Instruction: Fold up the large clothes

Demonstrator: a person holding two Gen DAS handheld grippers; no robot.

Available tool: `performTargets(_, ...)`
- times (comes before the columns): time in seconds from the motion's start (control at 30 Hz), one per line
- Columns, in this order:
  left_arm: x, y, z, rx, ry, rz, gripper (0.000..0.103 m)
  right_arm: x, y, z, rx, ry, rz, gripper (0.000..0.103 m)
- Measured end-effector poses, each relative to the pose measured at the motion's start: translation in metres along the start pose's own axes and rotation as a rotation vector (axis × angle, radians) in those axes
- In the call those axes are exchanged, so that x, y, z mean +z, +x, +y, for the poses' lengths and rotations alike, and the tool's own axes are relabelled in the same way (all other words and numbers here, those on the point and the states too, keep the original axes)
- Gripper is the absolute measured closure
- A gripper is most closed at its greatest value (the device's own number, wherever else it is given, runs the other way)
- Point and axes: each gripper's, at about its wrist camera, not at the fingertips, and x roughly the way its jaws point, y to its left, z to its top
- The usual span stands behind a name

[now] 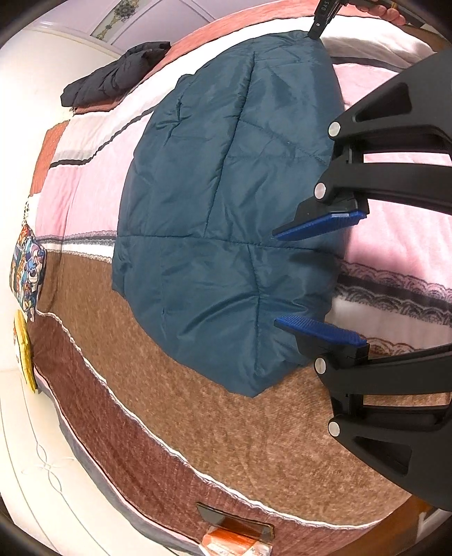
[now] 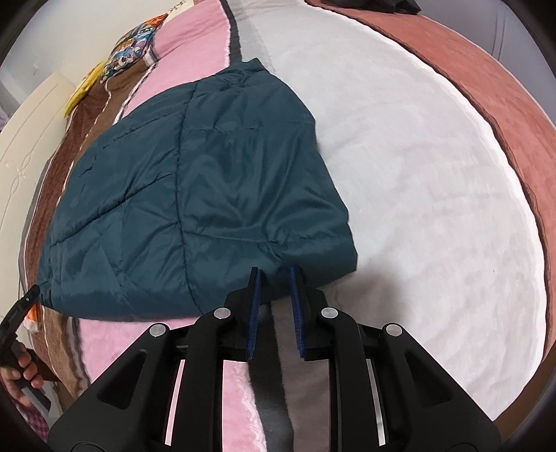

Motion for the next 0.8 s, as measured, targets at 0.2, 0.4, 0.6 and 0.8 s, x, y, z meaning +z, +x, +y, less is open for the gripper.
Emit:
performTargets(0.2,-0.003,0.004,0.002,0.004,-0.002,0.013,0.057,-0.001,0.002,-0.011,0.008,0.034,0.008,0.080)
performTargets(0.4,-0.005,0.005,0.011,-0.005,-0.035,0.016,0.057,-0.002,0.001,-0.017,0.020,0.056,0.012,0.079)
performTargets(0.6,-0.009,0.003,0.036,-0.035,-0.124,0.029,0.056,-0.003,0.002,-0.023,0.031,0.073,0.012,0.078)
performTargets(0.8,-0.021,-0.004,0.071,-0.106,-0.271,0.030,0.041,-0.013,-0.002,-0.036,0.086,0.131,0.007,0.060)
